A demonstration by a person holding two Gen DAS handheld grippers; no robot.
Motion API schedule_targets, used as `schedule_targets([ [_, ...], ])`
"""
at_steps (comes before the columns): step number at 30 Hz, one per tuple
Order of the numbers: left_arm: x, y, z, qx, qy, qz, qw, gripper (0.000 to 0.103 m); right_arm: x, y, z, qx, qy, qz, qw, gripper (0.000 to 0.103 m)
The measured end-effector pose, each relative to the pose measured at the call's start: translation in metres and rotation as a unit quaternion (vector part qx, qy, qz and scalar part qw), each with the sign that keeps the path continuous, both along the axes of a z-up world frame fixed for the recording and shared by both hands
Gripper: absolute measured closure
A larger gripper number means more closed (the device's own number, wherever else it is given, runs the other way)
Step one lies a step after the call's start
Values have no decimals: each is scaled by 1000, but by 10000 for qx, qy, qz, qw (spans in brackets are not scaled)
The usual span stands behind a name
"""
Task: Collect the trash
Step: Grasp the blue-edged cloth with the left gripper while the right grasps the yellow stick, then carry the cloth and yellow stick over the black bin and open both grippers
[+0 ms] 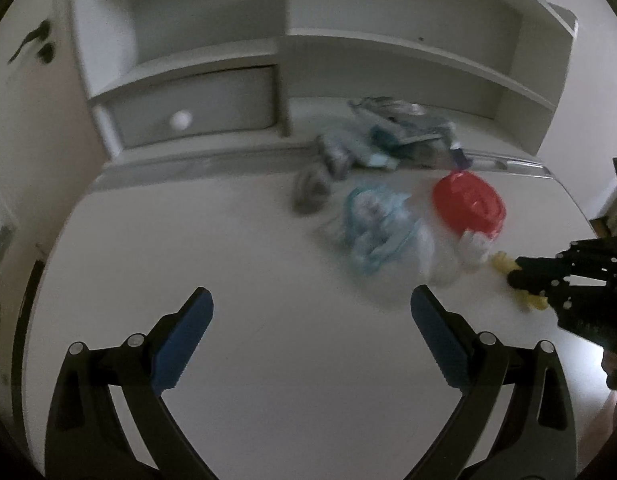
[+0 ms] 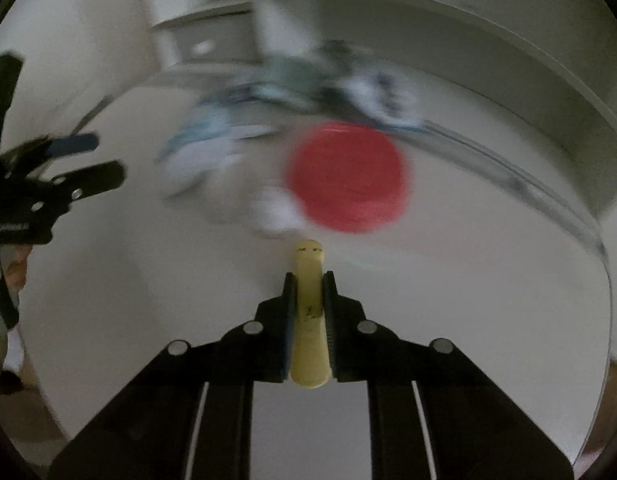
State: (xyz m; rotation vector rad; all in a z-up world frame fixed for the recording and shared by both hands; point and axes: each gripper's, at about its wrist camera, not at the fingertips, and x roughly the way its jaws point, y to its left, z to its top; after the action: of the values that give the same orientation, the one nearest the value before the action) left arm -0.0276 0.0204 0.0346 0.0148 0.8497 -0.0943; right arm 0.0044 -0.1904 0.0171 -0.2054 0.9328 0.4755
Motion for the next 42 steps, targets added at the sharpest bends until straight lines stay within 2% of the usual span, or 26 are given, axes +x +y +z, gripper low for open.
schedule_targets([
  [2, 14, -13, -4, 37, 65, -109, 9999, 7, 3, -22, 0, 94, -11, -340, 9994, 89],
  [6, 38, -31, -13, -89, 285, -351, 9989, 10, -3, -43, -1, 199, -49, -563, 9982, 89],
  [8, 48, -34, -19, -185, 453, -427, 9979, 44, -4, -45, -2, 219, -89, -615, 9978, 89],
  [9, 51, -32, -21, -409, 508, -474, 9967, 51, -5, -45, -2, 232, -121, -647, 9976, 89],
  [10, 51, -31, -20, -636, 549, -530, 9951, 69, -5, -46, -4, 251, -145, -671, 9973, 89],
  [11, 50, -31, -18, -628, 526, -536, 9952, 80, -6, -47, -4, 301, -164, -703, 9969, 89],
  [13, 42, -34, -12, -457, 365, -508, 9970, 82, -12, -54, -1, 445, -148, -738, 9962, 89],
  [18, 25, -30, 9, -659, 113, -546, 9963, 83, -15, -61, 8, 723, -273, -871, 9932, 89],
  [22, 14, -29, 22, -600, -77, -532, 9967, 83, -20, -67, 12, 860, -295, -930, 9915, 89],
  [27, 13, -32, 14, -520, 101, -564, 9970, 83, -27, -68, 4, 917, -221, -939, 9911, 89],
  [42, -8, -53, 16, -209, 179, -750, 9968, 83, -45, -75, 4, 1060, -252, -962, 9894, 89],
])
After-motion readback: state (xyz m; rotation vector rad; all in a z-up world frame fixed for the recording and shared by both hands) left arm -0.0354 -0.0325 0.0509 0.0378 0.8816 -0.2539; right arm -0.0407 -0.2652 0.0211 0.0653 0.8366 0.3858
